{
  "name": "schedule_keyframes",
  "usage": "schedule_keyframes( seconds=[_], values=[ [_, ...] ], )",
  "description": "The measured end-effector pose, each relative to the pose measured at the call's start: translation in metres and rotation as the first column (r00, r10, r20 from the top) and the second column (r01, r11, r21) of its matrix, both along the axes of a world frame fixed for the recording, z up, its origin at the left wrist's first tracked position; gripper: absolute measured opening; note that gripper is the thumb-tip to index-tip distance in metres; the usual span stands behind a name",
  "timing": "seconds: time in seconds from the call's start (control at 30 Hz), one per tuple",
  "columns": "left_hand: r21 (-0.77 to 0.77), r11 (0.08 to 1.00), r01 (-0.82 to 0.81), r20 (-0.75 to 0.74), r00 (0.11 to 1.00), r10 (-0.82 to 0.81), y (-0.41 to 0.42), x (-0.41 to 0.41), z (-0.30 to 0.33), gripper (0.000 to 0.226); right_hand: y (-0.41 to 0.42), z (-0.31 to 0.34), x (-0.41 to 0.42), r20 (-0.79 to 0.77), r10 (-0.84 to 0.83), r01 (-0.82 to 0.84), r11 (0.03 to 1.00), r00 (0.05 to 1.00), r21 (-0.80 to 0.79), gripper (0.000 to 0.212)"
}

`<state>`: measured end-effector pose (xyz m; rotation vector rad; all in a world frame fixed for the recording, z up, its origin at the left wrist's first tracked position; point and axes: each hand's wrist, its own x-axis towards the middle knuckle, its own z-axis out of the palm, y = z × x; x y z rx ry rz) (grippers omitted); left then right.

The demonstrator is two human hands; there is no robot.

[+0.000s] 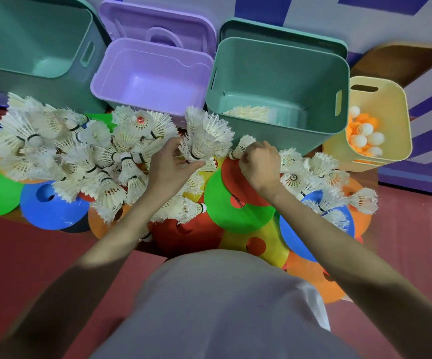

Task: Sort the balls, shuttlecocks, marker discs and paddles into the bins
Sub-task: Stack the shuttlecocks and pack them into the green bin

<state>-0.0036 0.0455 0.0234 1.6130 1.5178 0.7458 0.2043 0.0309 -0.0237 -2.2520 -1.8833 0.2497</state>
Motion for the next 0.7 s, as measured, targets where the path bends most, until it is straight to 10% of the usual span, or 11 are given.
schedule_keyframes(
  seconds=[0.33, 0.57, 0.7],
  values=[
    [0.078, 0.988, 0.13, -0.12, 0.985, -0.12, 0.001, 0.018, 0.003, 0.056, -0.051, 0.072, 0.025, -0.38, -0.001, 0.242, 0.773, 0.925, 0.586, 0.013],
    [0.146, 0.96, 0.24, -0.119, 0.967, -0.223, 0.003, 0.051, 0.011, 0.056, -0.049, 0.079, 0.051, -0.361, 0.25, -0.049, 0.874, 0.898, 0.484, 0.014],
    [0.194, 0.941, 0.276, -0.124, 0.959, -0.255, 0.017, 0.082, 0.031, 0.056, -0.038, 0.084, 0.076, -0.423, 0.2, 0.07, 0.837, 0.884, 0.542, 0.013]
  ],
)
